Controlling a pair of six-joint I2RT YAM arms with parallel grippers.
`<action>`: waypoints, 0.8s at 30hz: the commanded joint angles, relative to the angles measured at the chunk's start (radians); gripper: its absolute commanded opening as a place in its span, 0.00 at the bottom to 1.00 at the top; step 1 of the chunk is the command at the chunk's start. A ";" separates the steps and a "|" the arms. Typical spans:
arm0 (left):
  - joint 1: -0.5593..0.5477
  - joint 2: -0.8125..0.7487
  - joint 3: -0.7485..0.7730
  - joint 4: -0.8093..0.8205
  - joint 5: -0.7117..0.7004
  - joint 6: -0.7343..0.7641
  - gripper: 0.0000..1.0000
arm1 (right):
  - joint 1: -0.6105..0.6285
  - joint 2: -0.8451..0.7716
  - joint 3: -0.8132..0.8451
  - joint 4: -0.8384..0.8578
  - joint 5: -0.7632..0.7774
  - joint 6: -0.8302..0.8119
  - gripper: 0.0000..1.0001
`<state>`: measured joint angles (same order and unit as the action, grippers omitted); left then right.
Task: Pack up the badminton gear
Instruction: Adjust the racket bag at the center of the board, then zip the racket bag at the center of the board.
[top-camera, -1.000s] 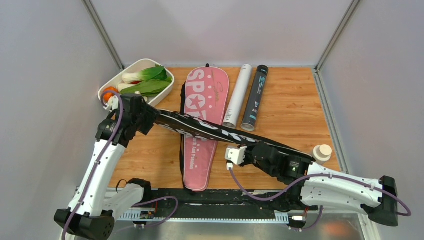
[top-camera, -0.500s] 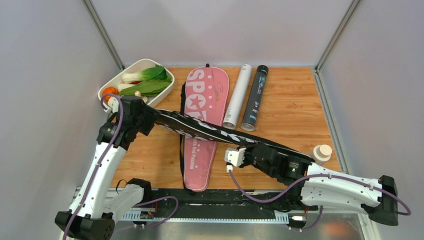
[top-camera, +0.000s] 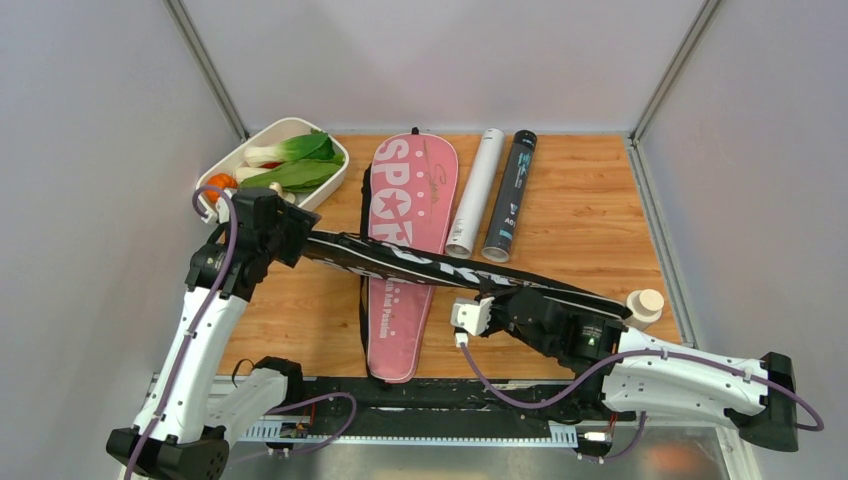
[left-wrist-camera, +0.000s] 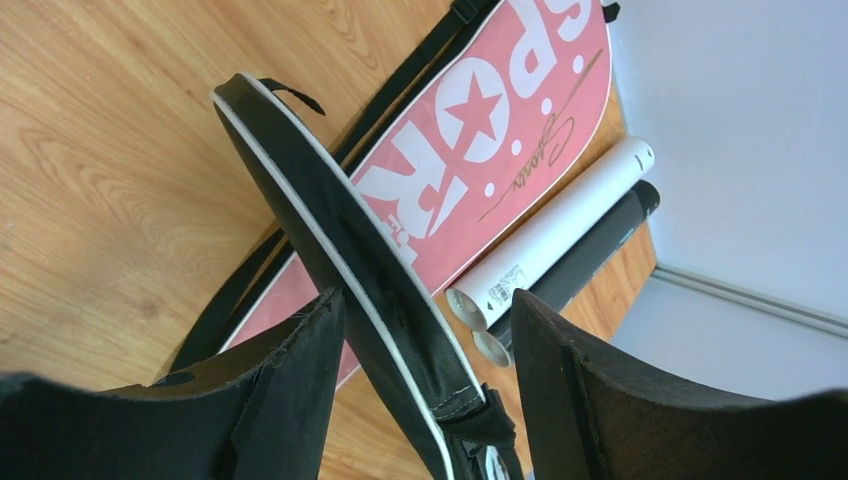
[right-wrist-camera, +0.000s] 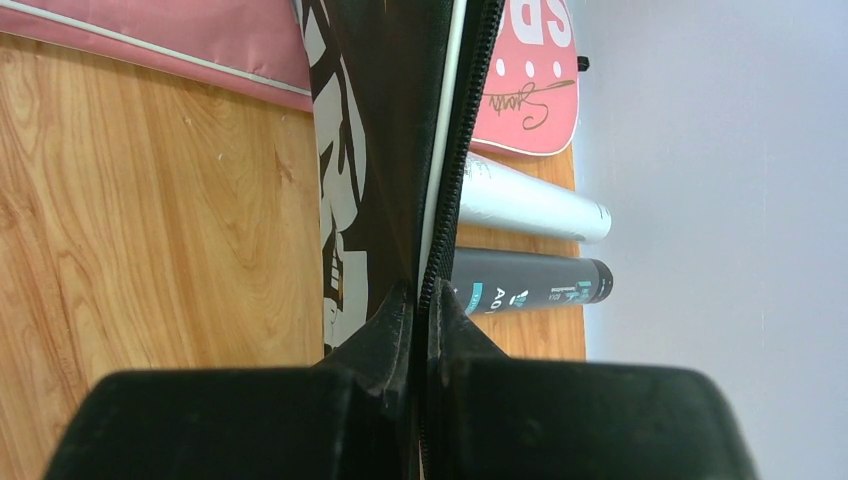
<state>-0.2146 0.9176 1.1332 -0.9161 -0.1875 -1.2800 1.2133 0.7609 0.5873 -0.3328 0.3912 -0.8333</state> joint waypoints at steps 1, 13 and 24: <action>0.004 -0.012 0.026 -0.030 0.029 -0.031 0.68 | 0.009 -0.036 0.019 0.110 0.013 -0.020 0.00; 0.003 -0.027 -0.122 -0.075 0.095 -0.093 0.30 | 0.009 0.001 0.084 0.136 -0.020 0.070 0.22; 0.002 -0.073 -0.167 -0.043 0.105 -0.154 0.00 | 0.009 0.265 0.479 0.122 -0.263 0.791 0.58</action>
<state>-0.2138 0.8600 0.9936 -0.9733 -0.1162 -1.4052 1.2163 0.9344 0.9424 -0.3092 0.2630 -0.4328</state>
